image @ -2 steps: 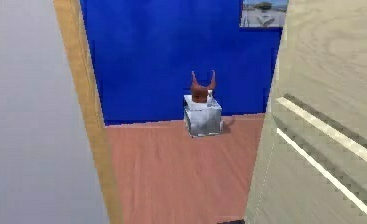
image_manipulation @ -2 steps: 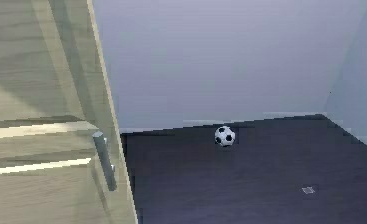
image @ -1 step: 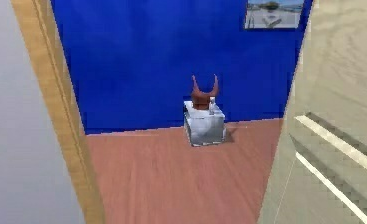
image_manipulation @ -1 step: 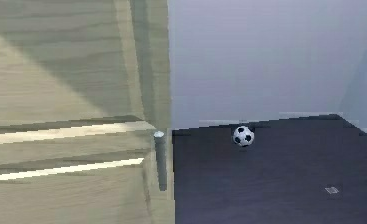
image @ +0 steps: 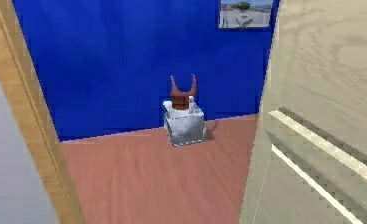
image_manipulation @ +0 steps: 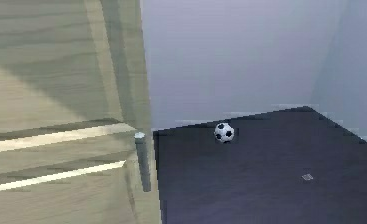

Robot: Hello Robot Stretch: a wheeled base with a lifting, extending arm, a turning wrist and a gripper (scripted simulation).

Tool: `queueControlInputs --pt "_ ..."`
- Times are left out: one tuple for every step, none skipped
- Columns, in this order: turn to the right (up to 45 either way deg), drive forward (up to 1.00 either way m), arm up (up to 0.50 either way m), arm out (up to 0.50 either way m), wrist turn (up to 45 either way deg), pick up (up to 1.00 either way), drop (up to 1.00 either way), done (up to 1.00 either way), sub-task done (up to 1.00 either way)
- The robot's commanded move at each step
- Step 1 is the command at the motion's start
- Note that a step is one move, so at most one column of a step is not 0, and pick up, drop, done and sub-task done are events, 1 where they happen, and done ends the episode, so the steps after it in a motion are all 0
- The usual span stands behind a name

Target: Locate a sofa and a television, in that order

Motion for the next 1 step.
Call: queueControlInputs --pt "0.0 0.90 0.00 0.00 0.0 0.00 0.00 0.00 0.00"
